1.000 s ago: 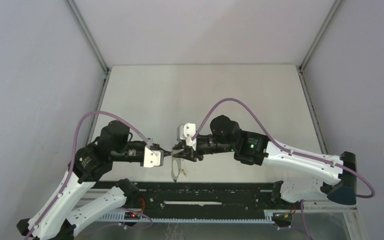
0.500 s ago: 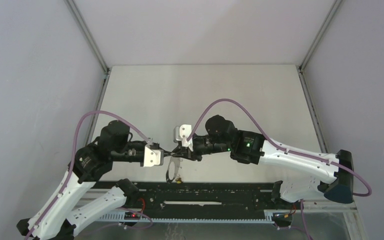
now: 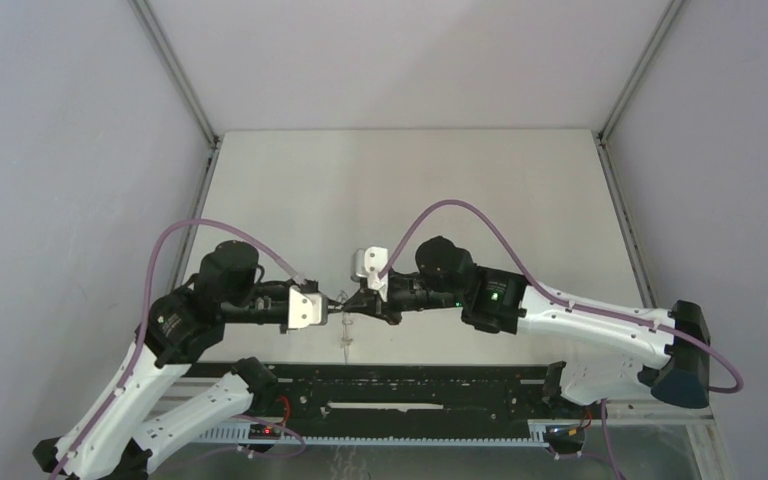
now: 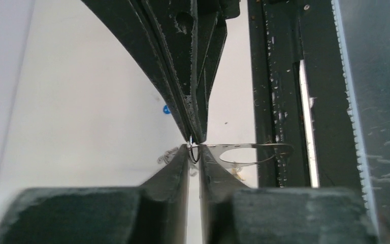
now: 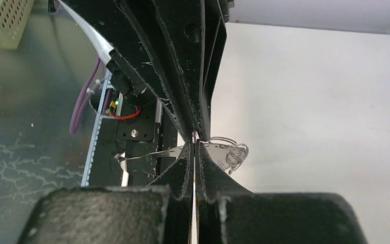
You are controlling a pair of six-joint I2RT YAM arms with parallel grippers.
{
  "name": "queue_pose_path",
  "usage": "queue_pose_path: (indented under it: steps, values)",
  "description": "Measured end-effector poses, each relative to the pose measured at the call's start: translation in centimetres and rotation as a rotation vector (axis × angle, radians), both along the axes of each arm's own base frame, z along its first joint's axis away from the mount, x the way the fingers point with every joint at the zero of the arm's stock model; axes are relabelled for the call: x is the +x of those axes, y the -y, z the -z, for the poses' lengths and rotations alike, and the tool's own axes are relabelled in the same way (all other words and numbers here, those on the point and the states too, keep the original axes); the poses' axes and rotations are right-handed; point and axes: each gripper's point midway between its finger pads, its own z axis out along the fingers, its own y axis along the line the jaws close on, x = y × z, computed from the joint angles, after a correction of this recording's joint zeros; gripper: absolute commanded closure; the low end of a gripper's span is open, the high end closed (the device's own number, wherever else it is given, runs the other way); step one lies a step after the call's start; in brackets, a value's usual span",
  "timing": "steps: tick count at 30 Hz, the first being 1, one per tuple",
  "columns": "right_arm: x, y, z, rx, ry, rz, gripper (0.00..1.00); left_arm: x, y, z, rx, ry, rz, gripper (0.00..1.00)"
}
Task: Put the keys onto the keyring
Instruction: Adjust the keyring.
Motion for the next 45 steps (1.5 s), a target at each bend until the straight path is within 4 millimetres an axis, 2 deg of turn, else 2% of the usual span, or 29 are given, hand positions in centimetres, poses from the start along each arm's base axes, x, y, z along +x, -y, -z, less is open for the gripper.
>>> queue_pose_path:
  steps: [2, 5, 8, 10, 16, 20, 24, 32, 45]
  values:
    - [0.1, 0.0, 0.0, 0.044, -0.011, 0.017, 1.0, 0.0, 0.1, -0.1, -0.006, -0.009, -0.004, 0.53]
    - [0.1, 0.6, 0.6, 0.111, -0.038, 0.054, 1.0, -0.3, 0.3, -0.6, -0.031, -0.021, 0.001, 0.5]
    - [-0.1, 1.4, 1.0, 0.171, -0.073, 0.069, 1.0, -0.4, 0.3, -1.3, -0.044, -0.02, 0.003, 0.53]
    - [-0.3, 1.8, 0.7, 0.218, -0.095, 0.069, 1.0, -0.6, 0.2, -1.5, -0.046, -0.02, 0.002, 0.55]
    - [-1.0, 2.2, -2.4, 0.365, -0.124, 0.03, 1.0, -1.0, 0.3, -1.5, -0.055, -0.081, -0.014, 0.57]
    - [-1.4, 2.2, -3.5, 0.405, -0.128, 0.005, 1.0, -1.2, 0.5, -1.7, -0.076, -0.119, -0.027, 0.59]
    - [-1.6, 2.2, -3.5, 0.405, -0.132, -0.005, 1.0, -1.2, 0.8, -2.0, -0.091, -0.144, -0.031, 0.6]
    - [-1.8, 2.2, -3.5, 0.403, -0.132, -0.016, 1.0, -1.6, 1.2, -1.9, -0.094, -0.183, -0.006, 0.75]
    - [-1.9, 1.8, -2.0, 0.351, -0.142, -0.027, 1.0, -2.0, 1.5, -1.3, -0.076, -0.222, 0.024, 0.87]
